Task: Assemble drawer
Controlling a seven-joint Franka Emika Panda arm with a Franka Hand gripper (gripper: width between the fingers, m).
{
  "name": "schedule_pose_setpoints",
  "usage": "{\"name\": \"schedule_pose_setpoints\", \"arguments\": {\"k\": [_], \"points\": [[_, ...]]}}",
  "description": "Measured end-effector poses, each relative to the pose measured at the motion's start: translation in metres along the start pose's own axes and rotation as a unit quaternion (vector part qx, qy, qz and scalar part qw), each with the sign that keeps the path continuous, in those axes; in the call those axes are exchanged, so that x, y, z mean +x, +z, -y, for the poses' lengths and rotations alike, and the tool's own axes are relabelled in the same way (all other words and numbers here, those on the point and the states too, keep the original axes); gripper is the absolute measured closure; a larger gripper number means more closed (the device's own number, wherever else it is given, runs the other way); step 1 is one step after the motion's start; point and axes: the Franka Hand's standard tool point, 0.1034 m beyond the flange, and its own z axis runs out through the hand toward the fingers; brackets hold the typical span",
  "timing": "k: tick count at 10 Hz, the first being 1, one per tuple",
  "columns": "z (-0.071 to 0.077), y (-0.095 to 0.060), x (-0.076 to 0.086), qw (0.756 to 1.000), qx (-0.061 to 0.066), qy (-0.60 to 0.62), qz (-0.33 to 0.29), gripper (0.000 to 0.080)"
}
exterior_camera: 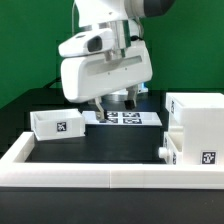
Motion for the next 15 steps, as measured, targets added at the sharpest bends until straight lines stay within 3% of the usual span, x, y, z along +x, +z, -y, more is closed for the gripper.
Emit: {"name": "schedule_pose_setpoints", "arguments": {"k": [6, 7, 9, 11, 12, 15], "points": [[0.003, 0.0, -0.002, 0.985, 0.002, 0.172, 0.0, 0.0151], [0.004, -0.003, -0.012, 0.989, -0.005, 0.148, 0.012, 0.0151], [0.006, -0.006, -0.039, 0.99, -0.035, 0.138, 0.015, 0.0151], [0.007, -0.005, -0.068, 0.987, -0.052, 0.152, 0.012, 0.0151], [0.004, -0.005, -0.086, 0.985, -0.047, 0.164, 0.015, 0.0151], [0.004, -0.004, -0.087, 0.985, -0.046, 0.166, 0.015, 0.0151]]}}
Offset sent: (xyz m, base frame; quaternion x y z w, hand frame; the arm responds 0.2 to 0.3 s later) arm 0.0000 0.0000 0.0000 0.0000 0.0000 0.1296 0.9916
